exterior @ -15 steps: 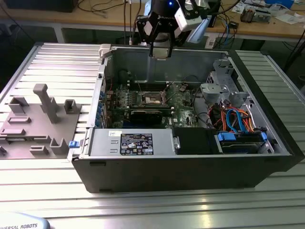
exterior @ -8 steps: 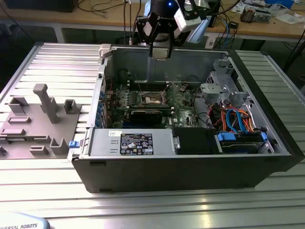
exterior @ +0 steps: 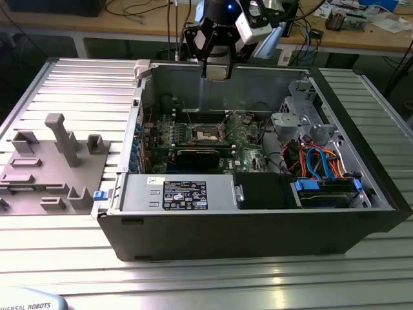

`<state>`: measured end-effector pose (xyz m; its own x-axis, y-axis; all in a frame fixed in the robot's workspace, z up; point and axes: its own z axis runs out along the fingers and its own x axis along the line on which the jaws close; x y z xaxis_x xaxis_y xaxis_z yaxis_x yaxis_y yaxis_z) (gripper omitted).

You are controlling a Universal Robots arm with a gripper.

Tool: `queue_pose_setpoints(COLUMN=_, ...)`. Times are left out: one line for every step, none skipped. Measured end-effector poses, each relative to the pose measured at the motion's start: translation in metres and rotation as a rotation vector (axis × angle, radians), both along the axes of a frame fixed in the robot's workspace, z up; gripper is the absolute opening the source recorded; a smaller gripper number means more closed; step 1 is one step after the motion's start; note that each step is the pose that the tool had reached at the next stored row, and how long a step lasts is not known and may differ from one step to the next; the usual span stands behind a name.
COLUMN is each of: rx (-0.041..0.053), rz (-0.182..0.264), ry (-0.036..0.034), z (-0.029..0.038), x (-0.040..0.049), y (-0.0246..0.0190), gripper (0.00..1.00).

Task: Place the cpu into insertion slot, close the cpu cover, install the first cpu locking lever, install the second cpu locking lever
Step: 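Place the cpu into insertion slot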

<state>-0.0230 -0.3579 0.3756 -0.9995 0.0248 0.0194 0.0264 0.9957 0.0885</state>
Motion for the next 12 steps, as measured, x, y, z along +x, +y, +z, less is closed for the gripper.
queue_pose_setpoints(rx=0.0, rz=0.0, ry=0.0, z=-0.0001, x=0.0, y=0.0, gripper=0.54)
queue_pose_setpoints(rx=0.0, rz=0.0, ry=0.0, z=-0.0003, x=0.0, y=0.0, gripper=0.54)
queue_pose_setpoints(rx=0.0, rz=0.0, ry=0.0, z=-0.0005, x=0.0, y=0.0, gripper=0.54)
queue_pose_setpoints(rx=0.0001, rz=0.0, ry=0.0, z=-0.0006, x=0.0, y=0.0, gripper=0.54)
queue_pose_setpoints(rx=0.0, rz=0.0, ry=0.0, z=-0.0008, x=0.0, y=0.0, gripper=0.54)
queue_pose_setpoints(rx=0.0001, rz=0.0, ry=0.0, z=-0.0009, x=0.0, y=0.0, gripper=0.54)
queue_pose_setpoints(rx=0.0001, rz=0.0, ry=-0.0001, z=-0.0011, x=0.0, y=0.0, gripper=0.54)
queue_pose_setpoints(rx=0.0, rz=0.0, ry=-0.0001, z=-0.0013, x=0.0, y=0.0, gripper=0.54)
queue_pose_setpoints(rx=0.0, rz=0.0, ry=0.0, z=-0.002, x=0.0, y=0.0, gripper=0.54)
queue_pose_setpoints(rx=0.0002, rz=0.0, ry=-0.0001, z=-0.0026, x=0.0, y=0.0, gripper=0.54)
queue_pose_setpoints(rx=0.0001, rz=0.0, ry=0.0, z=-0.0027, x=0.0, y=0.0, gripper=0.54)
queue_pose_setpoints(rx=0.0001, rz=0.0, ry=0.0, z=-0.0029, x=0.0, y=0.0, gripper=0.54)
